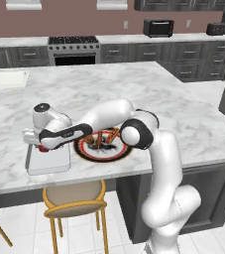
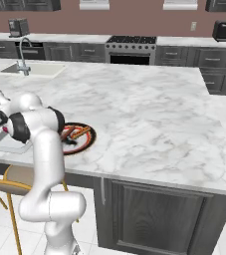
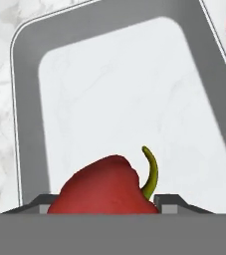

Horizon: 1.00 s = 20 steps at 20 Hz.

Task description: Place one cooked food and one vegetable from the large plate to each tupperware container.

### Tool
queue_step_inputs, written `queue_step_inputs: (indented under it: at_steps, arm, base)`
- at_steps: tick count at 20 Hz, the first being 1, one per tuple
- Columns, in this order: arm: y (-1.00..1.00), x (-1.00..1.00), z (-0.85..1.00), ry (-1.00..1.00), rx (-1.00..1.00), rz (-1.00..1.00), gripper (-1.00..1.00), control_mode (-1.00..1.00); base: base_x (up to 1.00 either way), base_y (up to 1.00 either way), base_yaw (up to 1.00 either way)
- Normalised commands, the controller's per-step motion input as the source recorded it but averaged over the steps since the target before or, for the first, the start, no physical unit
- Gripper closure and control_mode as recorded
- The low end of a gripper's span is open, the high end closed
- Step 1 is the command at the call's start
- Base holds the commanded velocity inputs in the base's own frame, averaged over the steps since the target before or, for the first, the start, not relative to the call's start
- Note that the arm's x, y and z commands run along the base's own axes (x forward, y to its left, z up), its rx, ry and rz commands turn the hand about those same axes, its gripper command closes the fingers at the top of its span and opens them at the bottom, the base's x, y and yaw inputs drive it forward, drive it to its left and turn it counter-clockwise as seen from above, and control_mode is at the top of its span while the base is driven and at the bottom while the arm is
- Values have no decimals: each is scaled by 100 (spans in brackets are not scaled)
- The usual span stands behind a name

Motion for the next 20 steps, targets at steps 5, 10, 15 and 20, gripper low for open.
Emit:
queue_step_inputs:
  at_steps: [5,10,15,20]
  arm:
    - [2,6,-21,5,0,0,100,-100]
    - [-42,0,-26,4,0,0,100,-100]
    - [-22,4,-35,0,0,0,100,-100]
    - [20,30,-44,0,0,0,100,-100]
  base:
    - [0,0,0]
    - [0,0,0]
    - [0,0,0]
    - [0,0,0]
